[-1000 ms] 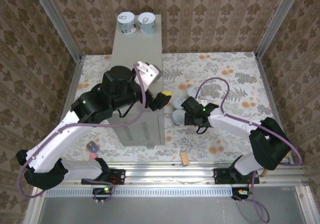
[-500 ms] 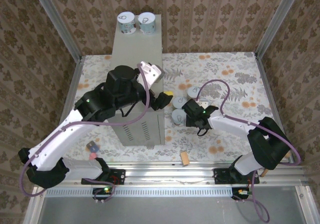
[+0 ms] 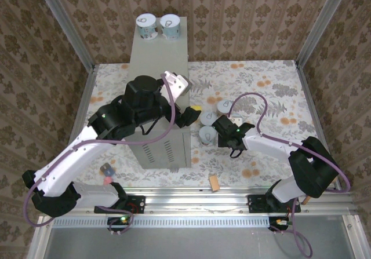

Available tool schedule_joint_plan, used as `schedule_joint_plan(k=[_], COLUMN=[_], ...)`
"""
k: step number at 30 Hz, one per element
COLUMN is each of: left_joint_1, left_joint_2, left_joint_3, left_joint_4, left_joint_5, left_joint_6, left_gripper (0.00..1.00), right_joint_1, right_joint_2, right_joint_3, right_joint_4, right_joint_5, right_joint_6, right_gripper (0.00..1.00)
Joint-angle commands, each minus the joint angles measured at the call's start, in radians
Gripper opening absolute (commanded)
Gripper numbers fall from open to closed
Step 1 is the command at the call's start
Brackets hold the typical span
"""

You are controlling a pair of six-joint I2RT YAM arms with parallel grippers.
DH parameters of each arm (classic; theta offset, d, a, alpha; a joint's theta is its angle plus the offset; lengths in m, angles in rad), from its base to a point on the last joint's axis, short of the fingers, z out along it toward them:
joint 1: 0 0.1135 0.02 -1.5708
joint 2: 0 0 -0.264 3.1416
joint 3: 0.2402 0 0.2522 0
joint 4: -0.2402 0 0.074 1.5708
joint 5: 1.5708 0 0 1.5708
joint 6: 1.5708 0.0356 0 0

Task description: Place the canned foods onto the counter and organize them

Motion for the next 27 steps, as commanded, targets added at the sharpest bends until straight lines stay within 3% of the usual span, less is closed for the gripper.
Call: schedule_joint_plan(k=[1, 9, 19, 27], left_joint_1=[-0.004, -0.004, -0.003, -0.003], left_joint_2=[0.009, 0.014, 0.009, 0.003], left_joint_3=[0.021, 0.02, 0.028, 0.051], left_joint_4=[0.003, 0.003, -0.011, -0.062], left_joint_5=[0.003, 0.005, 0.0, 0.008], left_joint_6=[0.001, -0.003, 0.009, 0.039], left_gripper=[1.0, 1.0, 1.0, 1.0], right_joint_1=[-0.006, -0.006, -0.006, -0.01], right_joint_2=[-0.03, -0.119, -0.308, -0.421], right_joint_3=[0.002, -0.003, -0.009, 0.101], right_joint_4=[0.002, 0.002, -0.008, -0.048], right_joint_5=[0.048, 0.053, 0.032, -0.085], right_joint_6=[-0.011, -0.059, -0.18, -0.335], right_gripper=[0.78, 0.69, 0.67, 0.67])
